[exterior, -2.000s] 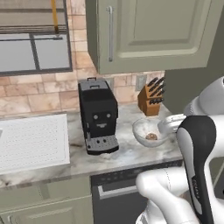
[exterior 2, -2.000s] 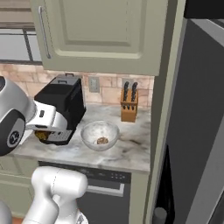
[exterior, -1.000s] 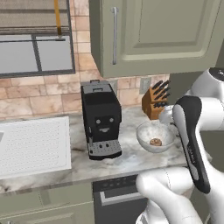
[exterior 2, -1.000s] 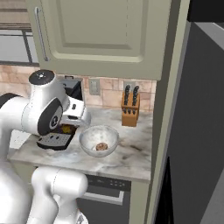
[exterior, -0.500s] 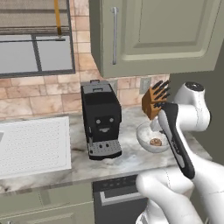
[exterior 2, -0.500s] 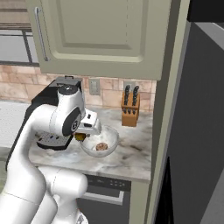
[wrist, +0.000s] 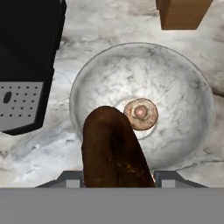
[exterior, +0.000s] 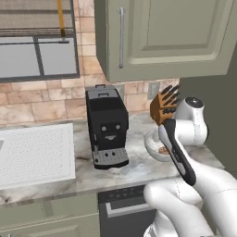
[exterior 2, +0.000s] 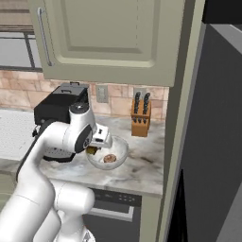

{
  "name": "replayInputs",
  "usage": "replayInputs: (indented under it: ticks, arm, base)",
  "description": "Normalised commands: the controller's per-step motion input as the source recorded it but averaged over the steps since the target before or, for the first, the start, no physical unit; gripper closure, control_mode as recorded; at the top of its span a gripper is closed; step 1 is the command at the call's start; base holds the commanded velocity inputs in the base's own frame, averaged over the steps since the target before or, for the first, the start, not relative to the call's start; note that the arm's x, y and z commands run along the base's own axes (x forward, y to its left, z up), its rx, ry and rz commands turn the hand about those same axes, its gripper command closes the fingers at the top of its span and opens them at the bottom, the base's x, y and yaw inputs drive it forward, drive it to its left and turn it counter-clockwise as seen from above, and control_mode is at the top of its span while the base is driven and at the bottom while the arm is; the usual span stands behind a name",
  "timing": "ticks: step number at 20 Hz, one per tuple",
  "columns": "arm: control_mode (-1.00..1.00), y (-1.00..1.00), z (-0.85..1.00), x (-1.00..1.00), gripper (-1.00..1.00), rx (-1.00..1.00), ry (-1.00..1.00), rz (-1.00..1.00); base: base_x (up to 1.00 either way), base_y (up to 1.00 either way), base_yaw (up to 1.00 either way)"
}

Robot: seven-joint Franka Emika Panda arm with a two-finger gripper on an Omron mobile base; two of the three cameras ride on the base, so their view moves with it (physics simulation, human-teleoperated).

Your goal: Take the shrimp, sweet potato, and mushroom from the freezer and place them in the bowl on the counter.

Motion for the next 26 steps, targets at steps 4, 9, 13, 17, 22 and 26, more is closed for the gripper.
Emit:
replayInputs:
  ticks: [4, 9, 13, 17, 22, 26]
  arm:
    - [-1.00, -0.10, -0.20, 0.62, 1.00, 0.00, 0.02, 0.00]
    - [-1.00, -0.25, -0.33, 0.32, 1.00, 0.00, 0.08, 0.00]
    - [-1.00, -0.13, -0.40, 0.38, 1.00, 0.00, 0.09, 0.00]
    - [-1.00, -0.02, -0.38, 0.26, 1.00, 0.00, 0.04, 0.00]
    - [-1.00, -0.02, -0.38, 0.22, 1.00, 0.00, 0.00, 0.00]
    - [-1.00, -0.01, -0.29, 0.13, 1.00, 0.00, 0.00, 0.00]
  base:
    - [0.00, 0.00, 0.00]
    - [0.00, 0.00, 0.00]
    - [0.00, 0.00, 0.00]
    - [0.00, 0.00, 0.00]
    - [0.00, 0.00, 0.00]
    - [0.00, 0.00, 0.00]
